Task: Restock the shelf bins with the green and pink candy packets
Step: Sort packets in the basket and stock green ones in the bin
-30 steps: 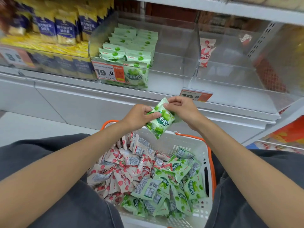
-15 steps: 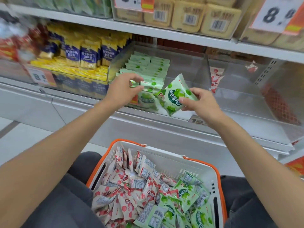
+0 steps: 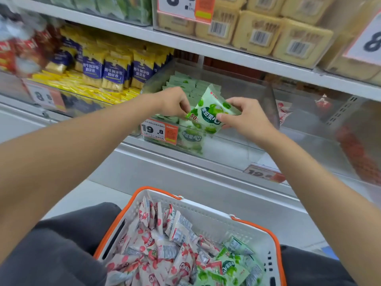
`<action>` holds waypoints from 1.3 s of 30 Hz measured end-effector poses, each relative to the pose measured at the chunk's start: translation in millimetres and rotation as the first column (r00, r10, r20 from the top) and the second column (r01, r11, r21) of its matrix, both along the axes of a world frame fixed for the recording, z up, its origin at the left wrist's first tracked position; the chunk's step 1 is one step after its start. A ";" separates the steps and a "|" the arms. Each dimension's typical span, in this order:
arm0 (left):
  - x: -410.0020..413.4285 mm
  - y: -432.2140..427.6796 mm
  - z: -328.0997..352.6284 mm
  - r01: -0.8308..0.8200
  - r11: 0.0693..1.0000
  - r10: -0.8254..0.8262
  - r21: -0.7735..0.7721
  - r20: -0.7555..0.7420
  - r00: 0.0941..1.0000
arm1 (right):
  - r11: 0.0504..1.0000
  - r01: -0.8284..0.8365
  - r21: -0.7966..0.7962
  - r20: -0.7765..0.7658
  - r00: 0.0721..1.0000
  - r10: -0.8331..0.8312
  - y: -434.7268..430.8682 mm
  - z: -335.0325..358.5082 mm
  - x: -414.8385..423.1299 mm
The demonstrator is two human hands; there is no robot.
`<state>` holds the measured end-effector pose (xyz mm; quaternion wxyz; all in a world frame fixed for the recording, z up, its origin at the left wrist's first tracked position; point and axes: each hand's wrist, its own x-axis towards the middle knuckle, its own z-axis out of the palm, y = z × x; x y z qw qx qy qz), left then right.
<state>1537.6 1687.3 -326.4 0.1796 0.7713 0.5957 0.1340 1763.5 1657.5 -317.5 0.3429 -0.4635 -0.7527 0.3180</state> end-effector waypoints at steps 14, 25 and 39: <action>-7.3 10.9 -15.4 -0.046 0.991 0.094 -0.127 0.404 0.910 | 0.977 -0.053 -0.208 0.355 0.926 0.126 15.3 -25.3 -47.8; -21.8 -33.0 -23.0 -0.128 0.987 0.066 0.100 0.469 0.880 | 0.994 0.082 -0.074 0.486 0.873 -0.036 14.1 -24.6 -53.2; -13.9 -38.6 -42.0 -0.214 0.954 0.148 0.211 0.290 0.945 | 0.774 0.209 -0.597 0.051 0.973 -0.224 23.2 -22.6 -41.3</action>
